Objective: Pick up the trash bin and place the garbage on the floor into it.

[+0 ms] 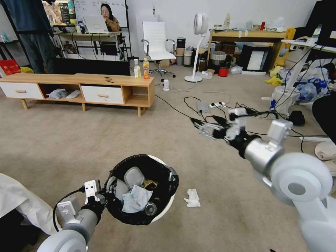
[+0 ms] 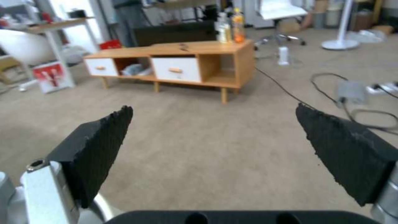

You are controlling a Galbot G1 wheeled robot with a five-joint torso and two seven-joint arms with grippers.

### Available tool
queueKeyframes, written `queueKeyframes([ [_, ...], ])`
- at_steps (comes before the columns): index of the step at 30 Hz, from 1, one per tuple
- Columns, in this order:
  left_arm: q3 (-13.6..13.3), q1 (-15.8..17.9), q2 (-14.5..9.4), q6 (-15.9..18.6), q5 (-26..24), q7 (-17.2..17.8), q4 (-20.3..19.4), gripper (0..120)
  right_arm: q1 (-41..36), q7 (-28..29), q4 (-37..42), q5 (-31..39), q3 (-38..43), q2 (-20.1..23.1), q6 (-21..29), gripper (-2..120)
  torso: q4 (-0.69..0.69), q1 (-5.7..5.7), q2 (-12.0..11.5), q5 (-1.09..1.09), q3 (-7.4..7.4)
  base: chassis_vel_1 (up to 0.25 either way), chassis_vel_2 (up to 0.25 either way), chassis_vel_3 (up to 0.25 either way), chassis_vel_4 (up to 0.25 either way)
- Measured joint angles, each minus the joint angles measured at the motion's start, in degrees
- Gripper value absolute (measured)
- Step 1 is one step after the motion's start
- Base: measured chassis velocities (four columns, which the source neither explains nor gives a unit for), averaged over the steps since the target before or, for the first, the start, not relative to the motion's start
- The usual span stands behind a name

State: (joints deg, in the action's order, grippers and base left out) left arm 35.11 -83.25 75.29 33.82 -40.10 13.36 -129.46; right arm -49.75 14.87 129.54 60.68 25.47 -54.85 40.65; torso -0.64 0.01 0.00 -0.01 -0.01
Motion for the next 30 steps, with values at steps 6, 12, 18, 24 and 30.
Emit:
queueKeyframes([
  [6, 0.3, -0.2, -0.3, 0.0, -0.3, 0.0, -0.4, 6, -4.6, -1.5, -4.1, -5.2, 3.5, -0.1, -1.5, 100, 0.02, 0.0, 0.0, 0.01, 0.0, 0.0, 0.0, 0.0, 0.0],
  [12, 0.7, -0.2, -0.9, 0.0, -0.9, 0.0, -0.6, 6, -9.1, -5.4, -9.3, -12.0, 4.6, -0.5, -3.8, 100, 0.02, 0.0, 0.0, 0.01, 0.0, 0.0, 0.0, 0.0, 0.0],
  [18, 0.6, 0.1, -1.0, 0.1, -1.0, 0.0, -0.4, 6, -14.0, -7.2, -13.4, -17.4, 4.1, -1.7, -5.0, 100, 0.01, 0.0, 0.0, 0.0, 0.0, 0.0, 0.0, 0.0, 0.0],
  [24, 0.6, 0.3, -1.2, 0.1, -1.2, 0.0, -0.3, 6, -18.6, -8.7, -17.7, -23.0, 3.2, -3.1, -7.7, 100, 0.01, 0.0, 0.0, 0.01, 0.0, 0.0, 0.0, 0.0, 0.0],
  [30, 0.4, 0.3, -1.2, 0.1, -1.2, 0.0, -0.3, 6, -22.0, -10.0, -22.7, -27.5, 2.4, -4.8, -10.6, 100, 0.01, -0.01, 0.0, 0.02, 0.0, 0.0, 0.0, 0.0, 0.0],
])
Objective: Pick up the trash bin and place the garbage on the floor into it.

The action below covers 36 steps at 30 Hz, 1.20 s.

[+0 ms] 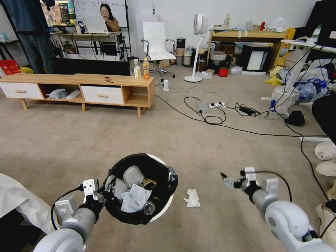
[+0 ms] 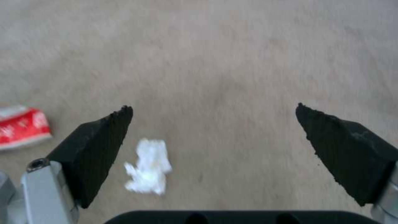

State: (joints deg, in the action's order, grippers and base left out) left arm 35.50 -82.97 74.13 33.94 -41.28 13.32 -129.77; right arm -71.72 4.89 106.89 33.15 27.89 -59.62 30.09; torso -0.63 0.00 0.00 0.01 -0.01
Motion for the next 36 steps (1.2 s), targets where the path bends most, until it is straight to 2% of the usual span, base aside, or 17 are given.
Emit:
queueKeyframes([
  [9, -0.1, -0.1, 0.1, 0.0, 0.0, 0.0, 0.0, 6, -0.8, -0.7, -5.8, -2.8, -2.4, -1.9, -3.1, 100, 0.0, 0.0, 0.0, 0.0, 0.0, 0.0, 0.0, 0.0, 0.0],
  [15, 0.0, 0.0, 0.1, 0.1, 0.0, 0.1, -0.2, 6, 2.0, -2.0, -14.0, -5.3, -7.5, -3.9, -7.0, 100, 0.0, 0.0, 0.0, 0.0, 0.0, 0.0, 0.0, 0.0, 0.0],
  [36, 0.1, 0.2, 0.4, 0.1, 0.1, 0.1, 0.3, 6, 10.9, -3.1, -26.9, -6.7, -13.9, -9.6, -10.5, 100, 0.0, 0.0, 0.0, 0.0, 0.0, 0.0, 0.0, 0.0, 0.0],
])
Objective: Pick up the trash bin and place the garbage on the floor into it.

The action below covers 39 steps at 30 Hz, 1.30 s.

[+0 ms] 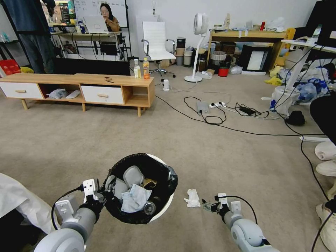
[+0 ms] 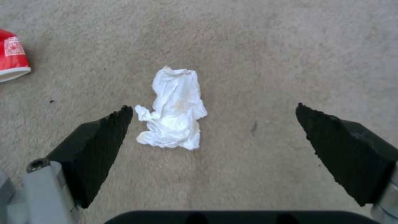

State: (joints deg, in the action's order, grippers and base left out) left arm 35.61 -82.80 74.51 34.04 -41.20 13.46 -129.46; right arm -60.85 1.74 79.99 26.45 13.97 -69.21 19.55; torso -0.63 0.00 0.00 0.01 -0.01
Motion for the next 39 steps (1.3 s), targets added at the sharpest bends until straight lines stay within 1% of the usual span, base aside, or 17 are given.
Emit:
queueKeyframes([
  [10, 0.1, -0.3, 0.0, 0.0, 0.1, 0.0, 0.0, 6, 3.0, -1.1, -6.5, -1.0, -1.5, -2.8, -2.1, 100, 0.0, 0.0, 0.0, 0.0, 0.0, 0.0, 0.0, 0.0, 0.0],
  [13, 0.1, -0.4, 0.0, 0.0, 0.1, 0.0, -0.1, 6, 4.6, -1.9, -10.9, -2.2, -2.4, -4.3, -3.3, 100, 0.0, 0.0, 0.0, -0.01, 0.0, 0.0, 0.0, 0.0, 0.0],
  [22, 0.0, -0.2, 0.3, 0.0, 0.1, 0.0, -0.3, 6, 6.3, -2.8, -15.5, -3.9, -3.4, -5.5, -4.7, 100, 0.0, 0.0, 0.0, 0.0, 0.0, 0.0, 0.0, 0.0, 0.0],
  [26, 0.0, 0.0, 0.5, 0.0, 0.1, 0.0, -0.3, 6, 6.5, -3.1, -16.3, -4.4, -3.6, -5.6, -5.1, 100, 0.0, 0.0, 0.0, 0.0, 0.0, 0.0, 0.0, 0.0, 0.0],
  [29, 0.2, 1.4, 0.5, 0.2, -0.7, 0.5, -0.3, 6, 6.5, -3.4, -16.6, -4.9, -3.7, -5.7, -5.6, 100, 0.0, 0.01, 0.0, 0.0, 0.0, 0.0, 0.0, 0.0, 0.0],
  [30, 0.2, 1.4, 0.5, 0.2, -0.7, 0.5, -0.3, 6, 6.5, -3.4, -16.6, -4.9, -3.7, -5.7, -5.6, 100, 0.0, 0.01, 0.0, 0.0, 0.0, 0.0, 0.0, 0.0, 0.0],
  [31, 0.5, 2.2, 0.3, 0.4, -1.5, 0.9, -0.4, 6, 6.5, -3.5, -16.6, -4.9, -3.7, -5.7, -5.7, 100, 0.0, 0.0, 0.0, 0.0, 0.0, 0.0, 0.0, 0.0, 0.0],
  [34, 0.7, 2.9, 0.1, 0.5, -1.9, 1.0, -0.4, 6, 6.4, -3.5, -16.6, -5.0, -3.7, -5.6, -5.8, 100, 0.0, 0.01, 0.0, 0.0, 0.0, 0.0, 0.0, 0.0, 0.0],
  [36, 1.0, 4.1, -0.6, 0.0, -2.7, 1.3, -0.4, 6, 6.3, -3.6, -16.6, -5.0, -3.6, -5.5, -5.9, 100, 0.0, 0.01, 0.0, -0.01, 0.0, 0.0, 0.0, 0.0, 0.0],
  [37, 1.0, 4.8, -0.9, -1.0, -3.2, 1.3, -0.2, 6, 6.2, -3.7, -16.6, -5.2, -3.6, -5.4, -6.0, 100, -0.01, 0.0, 0.0, 0.0, 0.0, 0.0, 0.0, 0.0, 0.0],
  [39, 1.1, 5.3, -1.1, -1.7, -3.7, 1.3, -0.1, 6, 6.1, -3.7, -16.7, -5.4, -3.4, -5.5, -6.2, 100, -0.01, 0.0, 0.0, -0.01, 0.0, 0.0, 0.0, 0.0, 0.0],
])
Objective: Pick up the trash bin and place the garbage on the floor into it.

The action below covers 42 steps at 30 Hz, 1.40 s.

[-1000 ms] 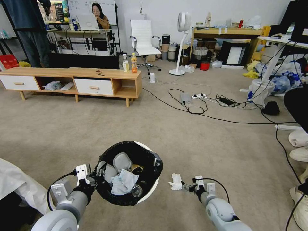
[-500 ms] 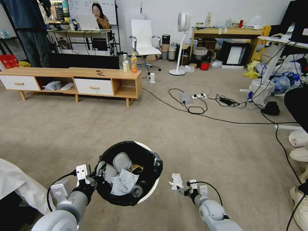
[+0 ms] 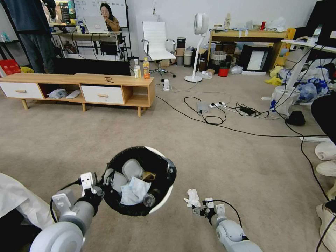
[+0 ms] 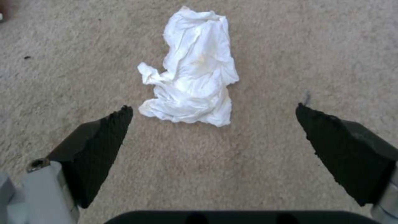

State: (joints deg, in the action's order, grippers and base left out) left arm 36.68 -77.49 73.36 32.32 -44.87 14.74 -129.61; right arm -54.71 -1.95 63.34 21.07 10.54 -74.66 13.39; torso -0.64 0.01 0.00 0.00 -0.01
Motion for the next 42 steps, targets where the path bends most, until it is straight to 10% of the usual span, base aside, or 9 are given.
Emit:
queueKeyframes([
  [42, 0.5, 2.8, -0.9, 0.3, -1.5, -0.1, 1.3, 6, 2.8, -0.5, -3.3, -0.4, -1.3, -0.4, -1.4, 100, 0.0, 0.0, 0.0, 0.0, 0.0, 0.0, 0.0, 0.0, 0.0],
])
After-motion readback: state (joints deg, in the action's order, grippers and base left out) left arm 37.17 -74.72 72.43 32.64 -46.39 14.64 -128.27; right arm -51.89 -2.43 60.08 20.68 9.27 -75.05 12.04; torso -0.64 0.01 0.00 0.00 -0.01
